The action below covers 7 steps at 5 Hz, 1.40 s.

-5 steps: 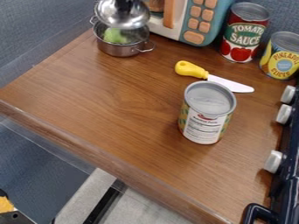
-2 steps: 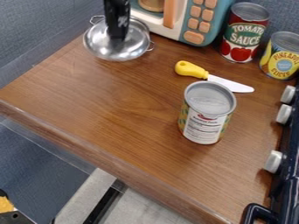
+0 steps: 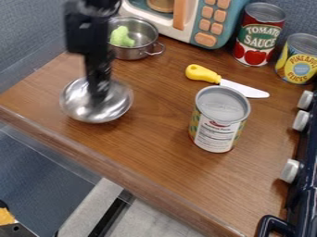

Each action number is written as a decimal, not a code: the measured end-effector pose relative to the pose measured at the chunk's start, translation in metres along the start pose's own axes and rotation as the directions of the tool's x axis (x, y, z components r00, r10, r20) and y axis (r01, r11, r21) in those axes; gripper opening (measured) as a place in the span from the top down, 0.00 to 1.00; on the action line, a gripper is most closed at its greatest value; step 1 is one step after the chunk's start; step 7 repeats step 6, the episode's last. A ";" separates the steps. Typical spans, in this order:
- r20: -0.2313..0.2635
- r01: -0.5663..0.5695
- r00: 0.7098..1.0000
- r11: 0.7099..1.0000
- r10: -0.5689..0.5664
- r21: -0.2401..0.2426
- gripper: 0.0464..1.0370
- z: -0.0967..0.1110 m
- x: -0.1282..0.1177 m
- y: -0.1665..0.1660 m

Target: Remove the pot cover an put it on the lower left side of the table

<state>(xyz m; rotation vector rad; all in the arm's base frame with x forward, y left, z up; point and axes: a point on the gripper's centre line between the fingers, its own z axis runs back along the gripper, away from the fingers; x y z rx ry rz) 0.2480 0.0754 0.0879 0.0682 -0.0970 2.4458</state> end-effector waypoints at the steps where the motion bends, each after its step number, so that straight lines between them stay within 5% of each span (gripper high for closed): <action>1: 0.021 0.012 1.000 1.000 -0.012 -0.009 0.76 -0.016 0.013 0.004; 2: 0.026 -0.010 1.000 1.000 0.011 -0.020 0.70 -0.018 0.023 -0.003; 4: -0.016 -0.032 0.999 0.999 0.033 0.016 0.12 -0.002 0.024 -0.010; 5: -0.067 -0.037 0.997 0.999 0.036 -0.013 0.03 0.022 0.020 -0.022; 7: -0.068 -0.012 0.998 1.000 0.010 -0.020 0.04 0.033 0.014 -0.024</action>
